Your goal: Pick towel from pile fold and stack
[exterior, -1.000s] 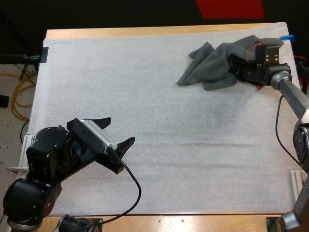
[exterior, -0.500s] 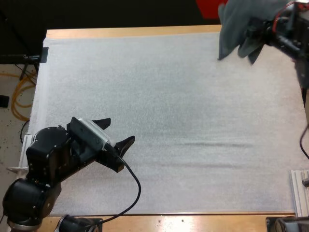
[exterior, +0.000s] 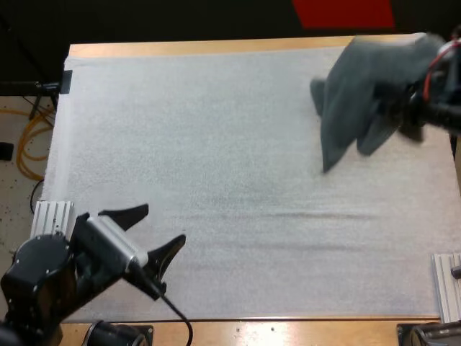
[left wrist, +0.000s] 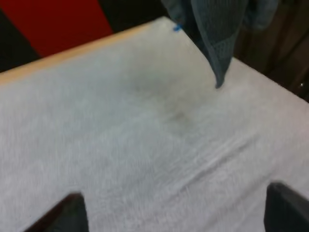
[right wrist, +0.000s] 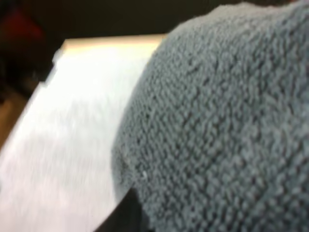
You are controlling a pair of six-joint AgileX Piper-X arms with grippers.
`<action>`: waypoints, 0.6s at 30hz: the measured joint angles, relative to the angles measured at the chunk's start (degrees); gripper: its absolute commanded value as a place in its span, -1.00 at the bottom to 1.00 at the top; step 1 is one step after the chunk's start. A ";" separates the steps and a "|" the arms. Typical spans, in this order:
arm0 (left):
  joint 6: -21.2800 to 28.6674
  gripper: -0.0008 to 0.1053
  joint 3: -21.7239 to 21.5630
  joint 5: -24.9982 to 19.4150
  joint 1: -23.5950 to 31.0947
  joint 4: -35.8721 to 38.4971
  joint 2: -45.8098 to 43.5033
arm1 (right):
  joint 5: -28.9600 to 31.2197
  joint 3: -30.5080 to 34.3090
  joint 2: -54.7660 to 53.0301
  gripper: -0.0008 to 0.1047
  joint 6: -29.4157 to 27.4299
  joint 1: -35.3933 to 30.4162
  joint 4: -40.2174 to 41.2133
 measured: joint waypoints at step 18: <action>0.00 0.37 0.00 0.00 0.00 1.06 -1.90 | 14.34 4.14 3.54 0.47 -3.36 28.14 -5.62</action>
